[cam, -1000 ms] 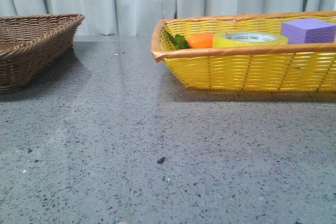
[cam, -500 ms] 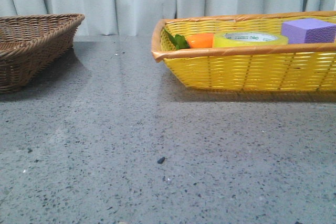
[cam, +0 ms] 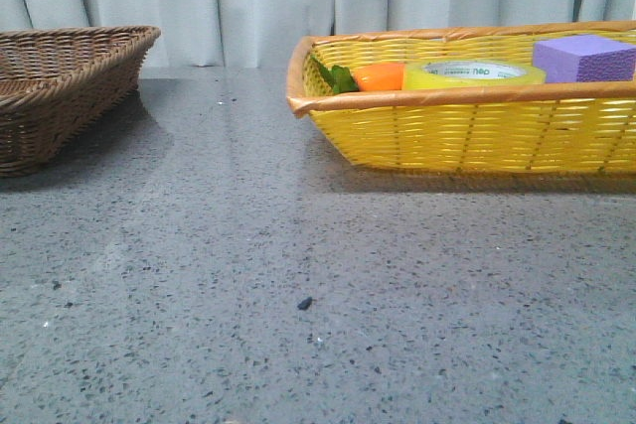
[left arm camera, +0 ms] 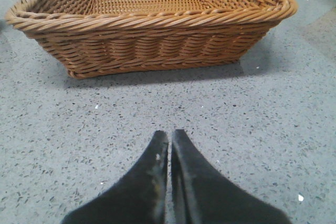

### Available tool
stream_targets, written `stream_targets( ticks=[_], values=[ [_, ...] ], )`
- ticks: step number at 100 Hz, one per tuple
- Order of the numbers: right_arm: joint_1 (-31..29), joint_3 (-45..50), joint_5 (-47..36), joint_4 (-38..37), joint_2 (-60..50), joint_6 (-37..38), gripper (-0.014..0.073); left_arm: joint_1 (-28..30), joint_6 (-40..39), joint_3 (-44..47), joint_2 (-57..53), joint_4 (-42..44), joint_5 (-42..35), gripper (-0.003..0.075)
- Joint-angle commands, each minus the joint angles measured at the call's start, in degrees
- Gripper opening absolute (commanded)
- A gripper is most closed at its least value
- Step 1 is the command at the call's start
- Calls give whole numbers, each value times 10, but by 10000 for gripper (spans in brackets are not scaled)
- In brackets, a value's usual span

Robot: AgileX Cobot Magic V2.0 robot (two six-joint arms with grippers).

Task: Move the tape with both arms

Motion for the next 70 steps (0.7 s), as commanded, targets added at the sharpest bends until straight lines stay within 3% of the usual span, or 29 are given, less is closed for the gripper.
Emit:
stream_targets(
  ticks=[1, 41, 70],
  values=[
    [-4, 12, -6, 2, -11, -1, -66, -2, -6, 5, -17, -8, -62, -20],
    [-4, 12, -21, -1, -11, -1, -66, -2, -6, 5, -17, -8, -111, -20],
    [-4, 12, -131, 8, -11, -1, -66, -2, -6, 5, -17, -8, -144, -20]
  ],
)
